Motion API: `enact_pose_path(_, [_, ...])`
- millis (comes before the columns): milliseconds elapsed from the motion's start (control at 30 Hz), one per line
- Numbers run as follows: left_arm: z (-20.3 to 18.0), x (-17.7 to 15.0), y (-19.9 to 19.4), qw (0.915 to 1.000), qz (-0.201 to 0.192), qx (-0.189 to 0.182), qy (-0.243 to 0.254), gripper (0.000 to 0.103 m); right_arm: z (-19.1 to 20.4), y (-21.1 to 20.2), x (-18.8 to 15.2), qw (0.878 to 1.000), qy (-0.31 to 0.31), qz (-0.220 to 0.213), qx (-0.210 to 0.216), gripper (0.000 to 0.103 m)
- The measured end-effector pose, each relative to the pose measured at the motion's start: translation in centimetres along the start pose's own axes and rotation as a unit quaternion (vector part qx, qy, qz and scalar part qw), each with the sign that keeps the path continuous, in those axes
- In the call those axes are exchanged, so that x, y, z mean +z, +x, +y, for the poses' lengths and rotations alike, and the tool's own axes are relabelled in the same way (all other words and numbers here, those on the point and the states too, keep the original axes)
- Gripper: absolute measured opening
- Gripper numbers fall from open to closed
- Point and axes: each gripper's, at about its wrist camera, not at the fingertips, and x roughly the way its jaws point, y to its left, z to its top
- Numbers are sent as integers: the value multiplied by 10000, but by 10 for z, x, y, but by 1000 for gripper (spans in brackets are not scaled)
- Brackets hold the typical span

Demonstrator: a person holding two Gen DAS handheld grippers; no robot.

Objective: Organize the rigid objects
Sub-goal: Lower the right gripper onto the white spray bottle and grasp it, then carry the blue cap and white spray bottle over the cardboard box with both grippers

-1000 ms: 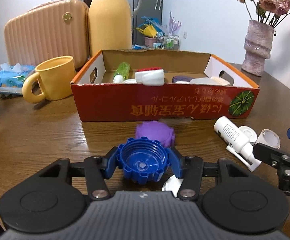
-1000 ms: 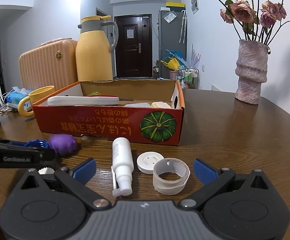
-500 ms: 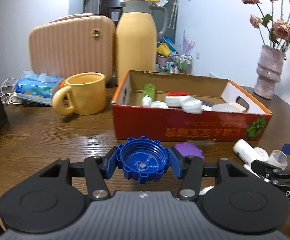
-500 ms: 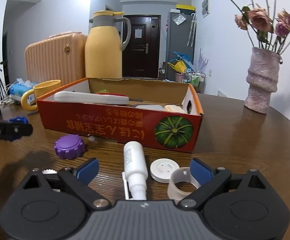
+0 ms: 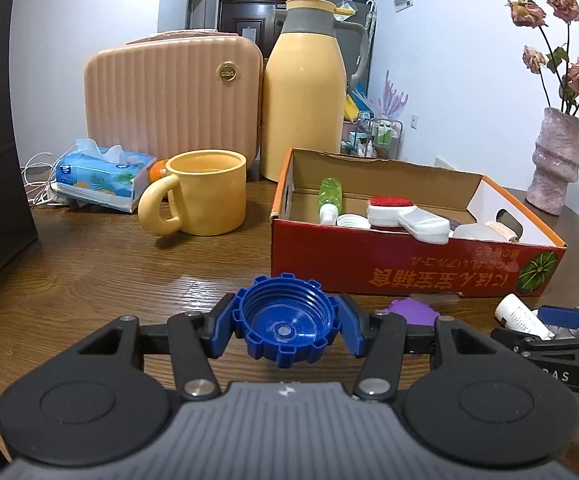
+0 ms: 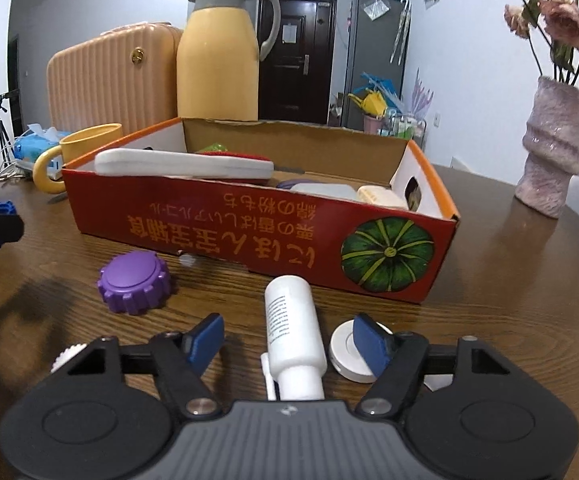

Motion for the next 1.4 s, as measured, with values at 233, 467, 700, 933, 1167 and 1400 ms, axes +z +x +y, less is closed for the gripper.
enact_pose_path(233, [5,1,-2,10000,-42,1,-20,54,5,4,2,10000,-92,-4,27,69])
enact_pose_path(467, [5,1,-4,10000,-85,-17,-18,54,5,-2,1,9996,-101,-82,230,55])
enact_pose_path(700, [5,1,-6,9999,-115,-34,-10,54,7,2,0,9980,-68,104,618,38])
enact_pose_path(933, [5,1,-7,9999,-138,-41,-13,54,8,-3,-3,9982,-2,95,587,28])
enact_pose_path(1167, [4,1,-11,9997,-217,-62,-25,54,7,-17,-6,9981,138,-132,593,27])
enact_pose_path(1400, [4,2,-19,9993,-348,-89,-127,54,1,-35,-2,9962,340,-428,684,27])
